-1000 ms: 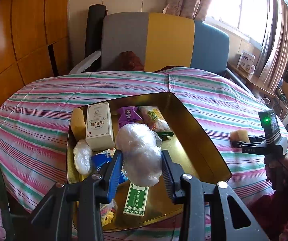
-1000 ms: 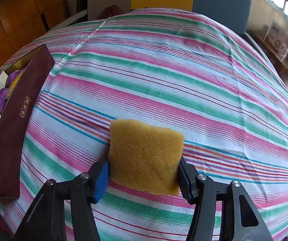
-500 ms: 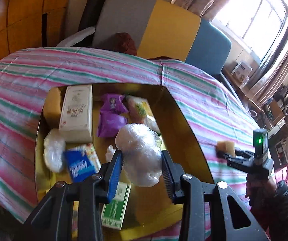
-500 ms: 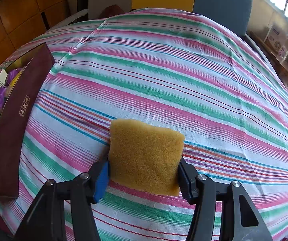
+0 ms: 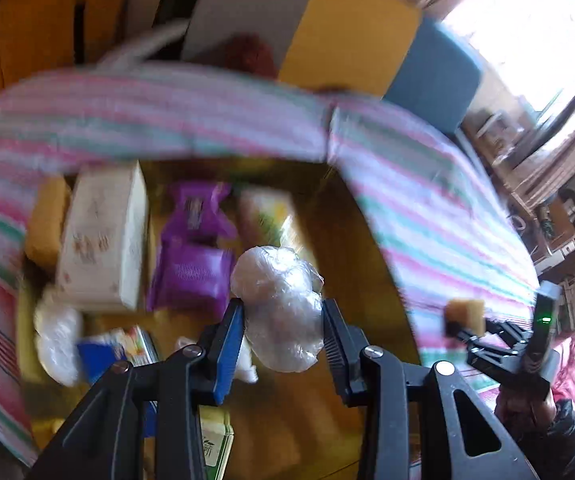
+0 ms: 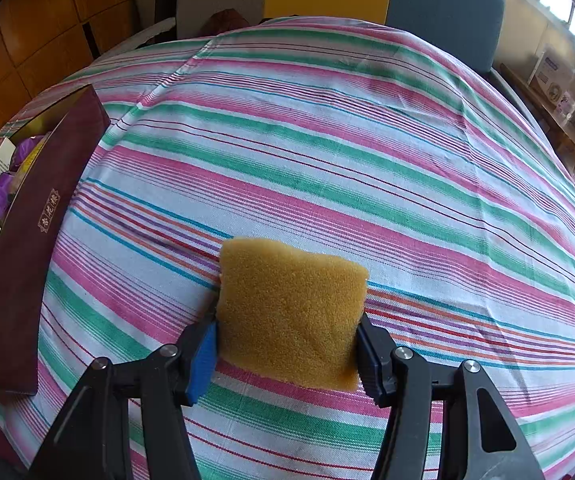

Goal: Organize objects
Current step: 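Carry the wrapped ball into the tray and open the left gripper, then carry the yellow sponge into the tray and release it with the right gripper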

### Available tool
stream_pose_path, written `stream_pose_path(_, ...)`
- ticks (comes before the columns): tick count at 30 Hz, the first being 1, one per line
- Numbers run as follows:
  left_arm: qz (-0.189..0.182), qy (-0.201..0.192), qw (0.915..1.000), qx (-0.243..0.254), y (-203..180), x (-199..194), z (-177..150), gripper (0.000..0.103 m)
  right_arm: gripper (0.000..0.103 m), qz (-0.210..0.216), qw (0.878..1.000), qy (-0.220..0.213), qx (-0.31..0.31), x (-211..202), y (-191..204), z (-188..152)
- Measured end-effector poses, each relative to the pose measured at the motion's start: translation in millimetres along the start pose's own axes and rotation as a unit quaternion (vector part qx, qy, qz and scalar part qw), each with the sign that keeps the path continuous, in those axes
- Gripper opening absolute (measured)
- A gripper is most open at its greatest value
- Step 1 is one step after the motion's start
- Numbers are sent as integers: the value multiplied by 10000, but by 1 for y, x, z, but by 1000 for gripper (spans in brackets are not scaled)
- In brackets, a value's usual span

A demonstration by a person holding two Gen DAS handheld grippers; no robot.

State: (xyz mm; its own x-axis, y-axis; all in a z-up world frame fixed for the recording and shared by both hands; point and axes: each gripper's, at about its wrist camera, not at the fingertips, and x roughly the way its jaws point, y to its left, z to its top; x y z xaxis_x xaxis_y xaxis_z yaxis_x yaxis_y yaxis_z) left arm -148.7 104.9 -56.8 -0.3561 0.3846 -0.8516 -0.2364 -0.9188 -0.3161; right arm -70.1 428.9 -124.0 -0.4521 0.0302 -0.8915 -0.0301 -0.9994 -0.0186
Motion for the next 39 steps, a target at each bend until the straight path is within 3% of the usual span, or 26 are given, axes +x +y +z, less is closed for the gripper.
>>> stream_pose_path(4,135,212,9997,-37,3,25,-1,41,60,5,10000,-1,-6,0,0,0)
stream_pose_path(8,245,122,9996,-9,4,21,-7,51,60,20,10000,-2,-7,0,-1,0)
stream_pose_path(12,401,-132,9990,171,3,1,-12,58,61,18,10000,-5,-4,0,-1,0)
stream_pose_path(16,607,-433,9967,326,3,-20,-16,58,61,5,10000,-14,-24,0,0,0)
stream_pose_path(21,850,-1117,9890,469,3,-60,-33,58,61,-39,10000,-42,-78,0,1,0)
stream_pose_path(28,1046,-1585,9801,580,10,-94,-53,58,61,-134,9997,-106,-163,-2,4,-2)
stream_pose_path(39,996,-1468,9830,462,27,-96,-73,58,60,-568,9983,-82,91,-11,13,-3)
